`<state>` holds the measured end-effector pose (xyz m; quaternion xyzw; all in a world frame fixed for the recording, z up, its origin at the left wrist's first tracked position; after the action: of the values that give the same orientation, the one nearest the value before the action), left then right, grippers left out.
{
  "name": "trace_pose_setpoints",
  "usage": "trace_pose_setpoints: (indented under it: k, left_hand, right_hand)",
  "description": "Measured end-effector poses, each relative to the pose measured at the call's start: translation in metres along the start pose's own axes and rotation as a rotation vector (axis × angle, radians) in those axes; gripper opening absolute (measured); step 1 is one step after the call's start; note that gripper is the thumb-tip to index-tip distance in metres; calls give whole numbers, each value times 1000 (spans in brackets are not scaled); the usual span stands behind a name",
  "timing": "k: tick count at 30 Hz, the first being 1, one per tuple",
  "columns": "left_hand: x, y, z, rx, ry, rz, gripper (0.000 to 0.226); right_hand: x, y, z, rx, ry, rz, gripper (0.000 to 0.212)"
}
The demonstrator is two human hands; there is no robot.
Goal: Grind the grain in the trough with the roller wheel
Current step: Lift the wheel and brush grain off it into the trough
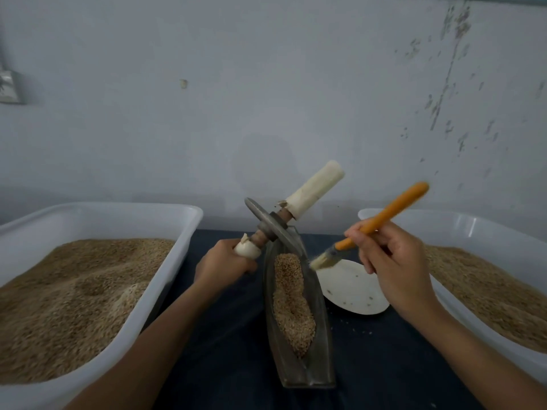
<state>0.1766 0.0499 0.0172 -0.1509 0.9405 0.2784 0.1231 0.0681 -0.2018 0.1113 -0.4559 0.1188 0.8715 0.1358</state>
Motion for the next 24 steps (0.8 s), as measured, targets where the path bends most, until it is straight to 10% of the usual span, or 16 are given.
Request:
trace_pose_setpoints:
  k: [6, 14, 24]
  left_hand:
    - [-1, 0, 3, 61, 23, -9, 14]
    - [-2, -4, 5, 61, 21, 12, 14]
    - [-2, -8, 10, 109, 52, 41, 20]
  right_hand:
    - [4, -35, -23, -266, -459, 204, 43]
    - [32, -56, -50, 46, -698, 401, 19]
    - [29, -71, -41, 357, -416, 468, 25]
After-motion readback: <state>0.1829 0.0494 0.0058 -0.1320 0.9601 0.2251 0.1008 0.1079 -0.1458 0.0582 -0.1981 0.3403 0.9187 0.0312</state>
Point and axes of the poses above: each hand's wrist, its own x-axis away from the middle knuckle, its own y-axis out of the back of the hand, z = x × y, the point moved 8 cm from there along -x, towards the middle knuckle, and after that the axes turned 11 degrees about -z, right-handed, at the moved point
